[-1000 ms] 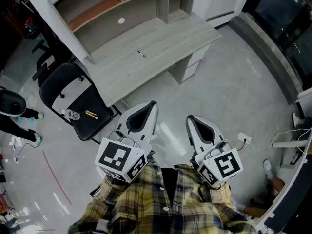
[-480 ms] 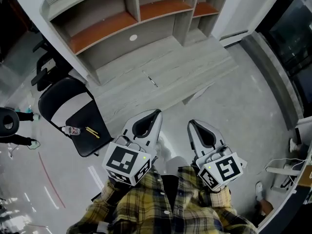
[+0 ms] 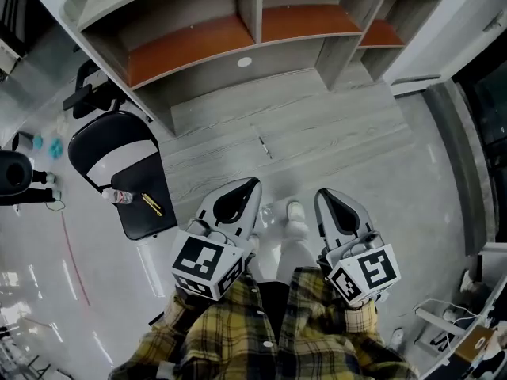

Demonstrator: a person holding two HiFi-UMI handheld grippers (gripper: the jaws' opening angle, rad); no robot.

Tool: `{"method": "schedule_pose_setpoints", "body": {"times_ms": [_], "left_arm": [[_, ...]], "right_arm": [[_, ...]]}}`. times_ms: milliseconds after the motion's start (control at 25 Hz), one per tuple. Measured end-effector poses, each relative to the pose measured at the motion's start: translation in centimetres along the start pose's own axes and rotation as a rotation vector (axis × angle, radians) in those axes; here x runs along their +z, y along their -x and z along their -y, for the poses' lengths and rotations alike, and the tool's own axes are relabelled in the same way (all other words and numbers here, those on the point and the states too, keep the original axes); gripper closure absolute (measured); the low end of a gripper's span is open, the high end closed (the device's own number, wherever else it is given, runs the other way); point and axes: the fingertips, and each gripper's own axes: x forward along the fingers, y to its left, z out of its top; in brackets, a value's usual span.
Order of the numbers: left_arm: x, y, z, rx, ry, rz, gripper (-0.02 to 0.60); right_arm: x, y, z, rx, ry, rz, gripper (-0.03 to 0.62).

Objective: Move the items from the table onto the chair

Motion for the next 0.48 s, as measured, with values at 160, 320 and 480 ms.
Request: {"method": "schedule_pose_setpoints", "body": {"times_ms": [160,320,480], "left_arm": [[1.7,-3.5,-1.1,0.124,0.024,0.041,0.577],[3.4,-7.2,-1.4,0.238,0.041,0.072,0.577],[4.1,-9.8,-1.4,0.357,0.067,0.090,0.577]], "right_arm": [[1.6,-3.0,3.7,0.126,0.034,-0.010,0.576],[3.5,-5.1,7.2,0.253,0.068,-0.015,0.576],[4.9,-6.2,9.8,0.385,0.082,-0.029,0.576]]}}
